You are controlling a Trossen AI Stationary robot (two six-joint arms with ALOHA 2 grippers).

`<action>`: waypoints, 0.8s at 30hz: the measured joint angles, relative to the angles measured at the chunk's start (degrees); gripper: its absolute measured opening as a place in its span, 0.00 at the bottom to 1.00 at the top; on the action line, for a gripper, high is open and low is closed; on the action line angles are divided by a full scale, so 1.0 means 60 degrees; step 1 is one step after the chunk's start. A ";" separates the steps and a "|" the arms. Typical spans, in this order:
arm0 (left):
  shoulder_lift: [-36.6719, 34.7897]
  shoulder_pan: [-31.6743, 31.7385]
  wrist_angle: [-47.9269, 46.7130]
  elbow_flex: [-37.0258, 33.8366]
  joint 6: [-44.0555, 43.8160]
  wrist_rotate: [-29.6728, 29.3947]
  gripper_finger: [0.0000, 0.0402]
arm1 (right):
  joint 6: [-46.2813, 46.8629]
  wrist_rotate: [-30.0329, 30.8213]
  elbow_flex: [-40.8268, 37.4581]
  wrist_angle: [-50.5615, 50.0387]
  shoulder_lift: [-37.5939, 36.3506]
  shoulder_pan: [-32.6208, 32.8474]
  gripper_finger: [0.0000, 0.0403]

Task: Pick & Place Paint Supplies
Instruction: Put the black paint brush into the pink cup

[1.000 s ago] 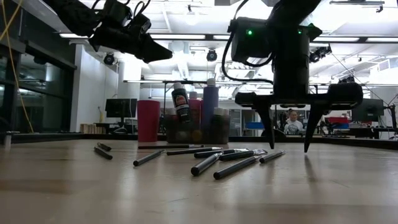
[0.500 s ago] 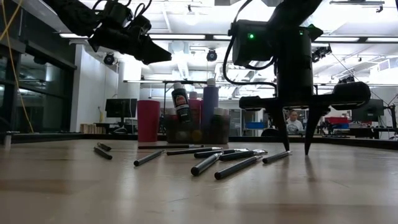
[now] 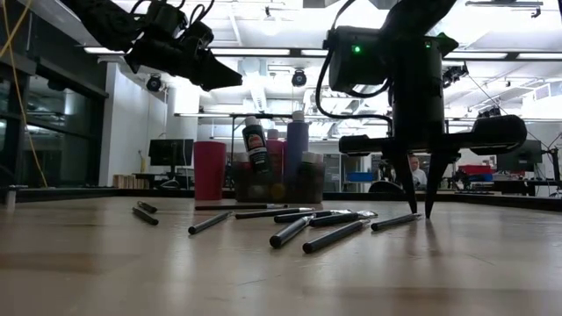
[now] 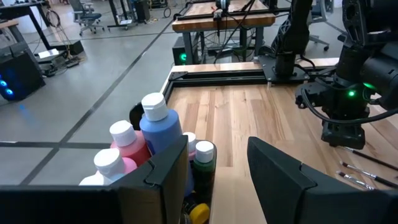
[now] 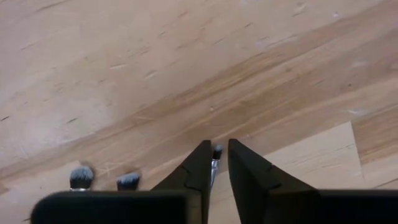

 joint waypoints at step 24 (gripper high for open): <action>0.0000 0.0000 0.0018 0.0000 -0.0234 0.0000 0.40 | -0.2061 0.1915 -0.0015 -0.0381 -0.1187 -0.0029 0.01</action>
